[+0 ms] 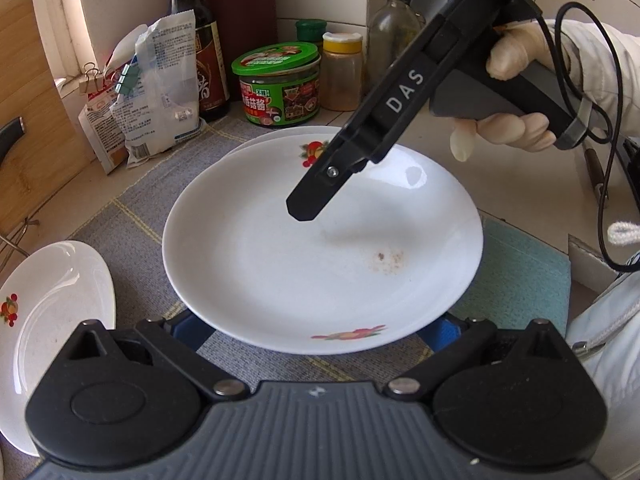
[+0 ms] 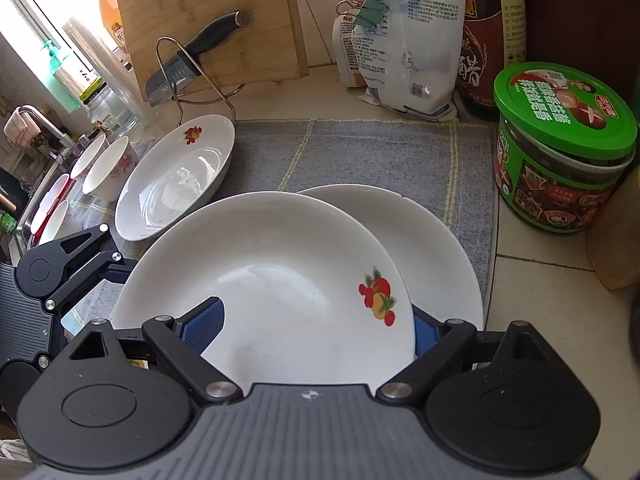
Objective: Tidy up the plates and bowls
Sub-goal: 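Lower the held fruit-pattern plate onto the stained plate with the right gripper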
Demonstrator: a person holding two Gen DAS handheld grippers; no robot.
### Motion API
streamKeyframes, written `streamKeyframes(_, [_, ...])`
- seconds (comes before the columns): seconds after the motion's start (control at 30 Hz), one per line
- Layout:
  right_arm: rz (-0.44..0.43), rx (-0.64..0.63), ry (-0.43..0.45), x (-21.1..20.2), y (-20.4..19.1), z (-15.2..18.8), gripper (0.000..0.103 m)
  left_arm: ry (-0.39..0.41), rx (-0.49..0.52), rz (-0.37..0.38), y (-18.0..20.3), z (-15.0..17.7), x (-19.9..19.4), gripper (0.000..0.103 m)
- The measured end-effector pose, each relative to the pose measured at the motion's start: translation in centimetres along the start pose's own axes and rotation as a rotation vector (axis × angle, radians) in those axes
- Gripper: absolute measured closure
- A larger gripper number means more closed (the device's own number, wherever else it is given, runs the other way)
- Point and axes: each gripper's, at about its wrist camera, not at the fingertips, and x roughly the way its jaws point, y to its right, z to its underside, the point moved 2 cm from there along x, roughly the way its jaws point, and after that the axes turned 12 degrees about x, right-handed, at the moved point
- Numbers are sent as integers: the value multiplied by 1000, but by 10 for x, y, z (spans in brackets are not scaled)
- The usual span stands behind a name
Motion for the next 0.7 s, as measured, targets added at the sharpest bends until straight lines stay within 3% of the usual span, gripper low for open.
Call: streamKeyframes(0.7, [0, 51, 3, -2, 13, 0, 7, -60, 30, -32, -5, -4, 15, 1])
